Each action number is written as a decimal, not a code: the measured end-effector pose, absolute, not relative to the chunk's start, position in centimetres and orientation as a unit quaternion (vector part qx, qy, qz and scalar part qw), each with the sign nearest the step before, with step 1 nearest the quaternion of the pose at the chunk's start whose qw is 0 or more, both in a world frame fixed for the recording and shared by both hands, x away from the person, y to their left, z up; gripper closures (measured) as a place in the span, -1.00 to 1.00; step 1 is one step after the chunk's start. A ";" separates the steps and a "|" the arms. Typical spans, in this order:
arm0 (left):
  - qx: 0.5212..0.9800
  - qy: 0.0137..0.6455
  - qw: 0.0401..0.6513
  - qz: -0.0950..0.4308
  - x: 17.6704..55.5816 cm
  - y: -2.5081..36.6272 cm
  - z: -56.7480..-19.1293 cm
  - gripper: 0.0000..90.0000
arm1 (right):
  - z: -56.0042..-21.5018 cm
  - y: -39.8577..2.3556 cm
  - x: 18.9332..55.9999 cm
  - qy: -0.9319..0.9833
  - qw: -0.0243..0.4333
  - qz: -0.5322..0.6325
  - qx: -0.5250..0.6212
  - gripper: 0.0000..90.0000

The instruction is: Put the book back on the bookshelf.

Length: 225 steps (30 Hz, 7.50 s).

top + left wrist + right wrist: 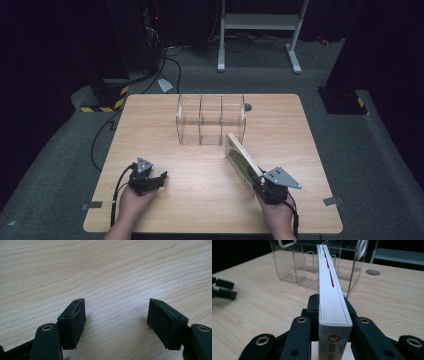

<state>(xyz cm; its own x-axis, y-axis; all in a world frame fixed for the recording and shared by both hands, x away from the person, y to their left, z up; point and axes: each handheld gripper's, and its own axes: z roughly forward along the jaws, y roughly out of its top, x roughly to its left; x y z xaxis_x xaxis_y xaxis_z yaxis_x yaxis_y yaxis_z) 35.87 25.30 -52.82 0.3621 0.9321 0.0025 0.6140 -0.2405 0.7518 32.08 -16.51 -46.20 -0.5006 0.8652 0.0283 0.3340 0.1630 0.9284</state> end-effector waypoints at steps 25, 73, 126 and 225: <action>0.757 0.507 0.340 0.233 35.9 25.3 -52.8 -0.30 | -43.6 -13.3 38.3 0.688 0.328 0.473 0.442 0.68; 0.760 0.502 0.344 0.229 35.9 25.2 -52.8 -0.28 | -45.8 -8.2 45.9 0.675 0.387 0.421 0.467 0.68; 0.759 0.502 0.344 0.231 35.9 25.2 -52.8 -0.27 | -47.0 -10.3 43.6 0.669 0.324 0.452 0.493 0.45; 0.762 0.498 0.342 0.232 35.9 25.2 -52.8 -0.27 | -49.8 -11.7 41.6 0.647 0.235 0.478 0.545 0.48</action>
